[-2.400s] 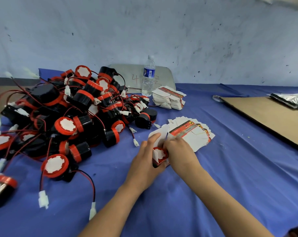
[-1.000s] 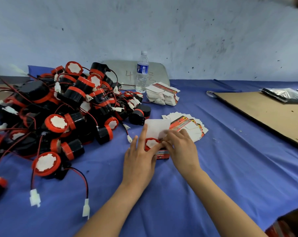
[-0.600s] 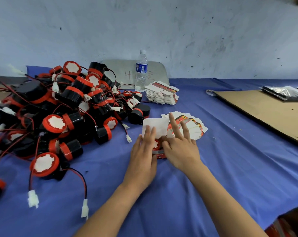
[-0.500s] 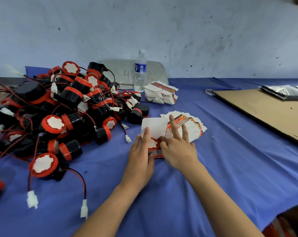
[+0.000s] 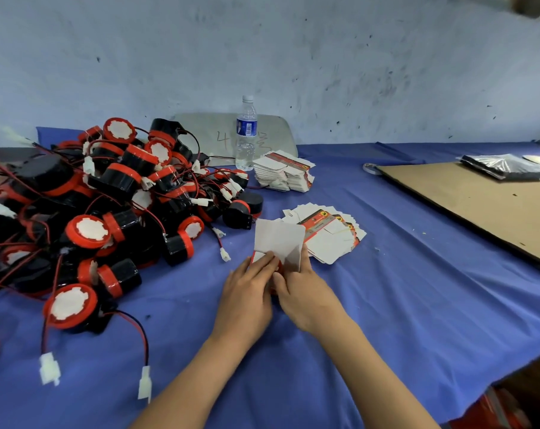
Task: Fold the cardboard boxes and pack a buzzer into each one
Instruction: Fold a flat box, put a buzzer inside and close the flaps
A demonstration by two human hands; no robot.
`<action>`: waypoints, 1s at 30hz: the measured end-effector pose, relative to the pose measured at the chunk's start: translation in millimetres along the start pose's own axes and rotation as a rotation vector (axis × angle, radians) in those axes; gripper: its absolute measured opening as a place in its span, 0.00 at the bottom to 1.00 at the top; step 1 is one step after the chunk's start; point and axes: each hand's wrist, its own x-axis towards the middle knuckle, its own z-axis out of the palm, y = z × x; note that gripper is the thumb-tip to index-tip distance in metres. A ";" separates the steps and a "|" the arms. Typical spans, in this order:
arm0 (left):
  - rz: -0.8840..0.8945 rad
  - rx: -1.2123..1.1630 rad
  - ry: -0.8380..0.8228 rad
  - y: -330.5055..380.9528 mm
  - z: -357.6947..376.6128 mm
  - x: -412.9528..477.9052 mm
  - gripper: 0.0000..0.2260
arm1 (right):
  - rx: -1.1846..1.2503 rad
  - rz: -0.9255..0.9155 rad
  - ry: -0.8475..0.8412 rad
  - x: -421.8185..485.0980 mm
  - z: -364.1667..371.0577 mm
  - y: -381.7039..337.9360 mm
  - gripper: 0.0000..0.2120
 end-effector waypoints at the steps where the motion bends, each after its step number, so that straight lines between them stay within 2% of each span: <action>1: 0.002 -0.004 -0.005 0.5 -0.3 -0.4 0.21 | 0.051 -0.023 0.061 -2.4 4.6 0.8 0.20; 4: 0.042 -0.046 0.008 2.3 -2.1 -1.6 0.22 | 0.143 -0.006 0.263 -7.5 22.0 5.2 0.19; 7: 0.076 -0.121 0.049 5.0 -4.5 -3.2 0.23 | 0.228 -0.082 0.493 -11.0 36.2 10.1 0.15; 10: 0.084 -0.116 0.077 3.8 -3.0 -2.2 0.23 | 0.341 -0.166 0.600 -15.3 38.6 13.7 0.09; 12: 0.081 -0.121 0.082 2.4 -1.9 -0.9 0.24 | 0.536 -0.171 0.650 -18.9 36.8 13.3 0.11; 14: 0.064 -0.165 0.095 2.5 -1.6 -0.2 0.23 | 0.908 -0.085 0.654 -20.0 31.9 12.4 0.13; 16: 0.023 -0.241 0.101 4.7 -4.1 -0.7 0.19 | 1.145 -0.017 0.628 -17.9 28.2 16.9 0.16; 21: -0.009 -0.446 0.050 9.6 -11.5 -4.6 0.11 | 1.291 -0.029 0.468 -14.5 26.4 24.6 0.23; 26: -0.007 -0.420 0.079 13.5 -12.5 -6.1 0.15 | 1.270 -0.050 0.421 -15.1 26.7 23.9 0.18; 30: -0.021 -0.446 0.052 17.0 -11.0 -5.1 0.12 | 1.321 -0.086 0.381 -16.0 25.9 23.9 0.17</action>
